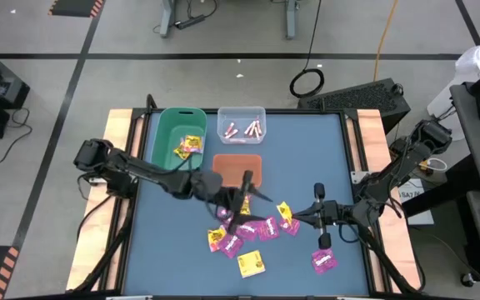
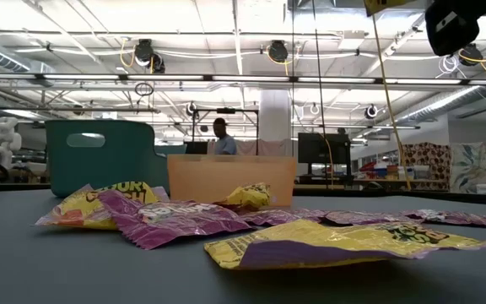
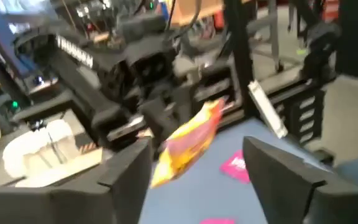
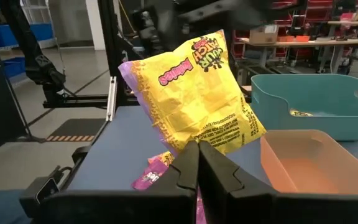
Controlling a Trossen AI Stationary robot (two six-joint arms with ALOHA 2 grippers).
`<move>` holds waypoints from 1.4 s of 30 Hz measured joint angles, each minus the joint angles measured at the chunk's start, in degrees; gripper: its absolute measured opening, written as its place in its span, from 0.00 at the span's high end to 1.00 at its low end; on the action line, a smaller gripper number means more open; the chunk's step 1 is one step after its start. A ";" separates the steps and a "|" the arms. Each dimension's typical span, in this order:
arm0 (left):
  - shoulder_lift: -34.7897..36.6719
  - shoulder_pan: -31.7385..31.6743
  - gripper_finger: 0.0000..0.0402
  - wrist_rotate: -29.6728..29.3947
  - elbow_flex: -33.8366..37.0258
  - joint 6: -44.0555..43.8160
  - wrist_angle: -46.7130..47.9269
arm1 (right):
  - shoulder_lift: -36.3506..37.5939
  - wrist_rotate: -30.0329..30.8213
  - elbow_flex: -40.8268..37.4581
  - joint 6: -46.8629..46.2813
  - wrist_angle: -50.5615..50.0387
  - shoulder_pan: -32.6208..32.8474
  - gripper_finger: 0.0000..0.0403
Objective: Sort candy
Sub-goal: Put the yellow candy into the green bin
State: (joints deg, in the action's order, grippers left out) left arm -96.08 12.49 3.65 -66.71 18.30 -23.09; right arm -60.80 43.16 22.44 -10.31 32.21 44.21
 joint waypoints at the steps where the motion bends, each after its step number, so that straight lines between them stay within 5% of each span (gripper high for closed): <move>1: -0.13 -0.67 0.33 1.24 -0.52 0.34 1.57 | 0.00 0.00 0.00 0.00 0.02 0.00 1.00; 6: -0.81 -2.60 0.26 9.69 -2.16 1.79 1.57 | 0.00 0.00 0.00 -1.51 -0.64 0.00 1.00; 18: -5.41 -3.56 0.27 9.22 -1.94 5.15 -3.67 | -0.02 -2.01 -0.02 -1.30 -2.02 -0.02 1.00; 42: -8.05 -4.11 0.72 9.63 -1.97 5.04 -7.72 | -0.02 -2.54 -0.02 -1.87 -2.28 -0.04 1.00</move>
State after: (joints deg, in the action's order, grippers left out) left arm -104.14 8.38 13.28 -68.69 23.33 -30.81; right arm -60.82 40.62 22.41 -12.18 29.92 44.16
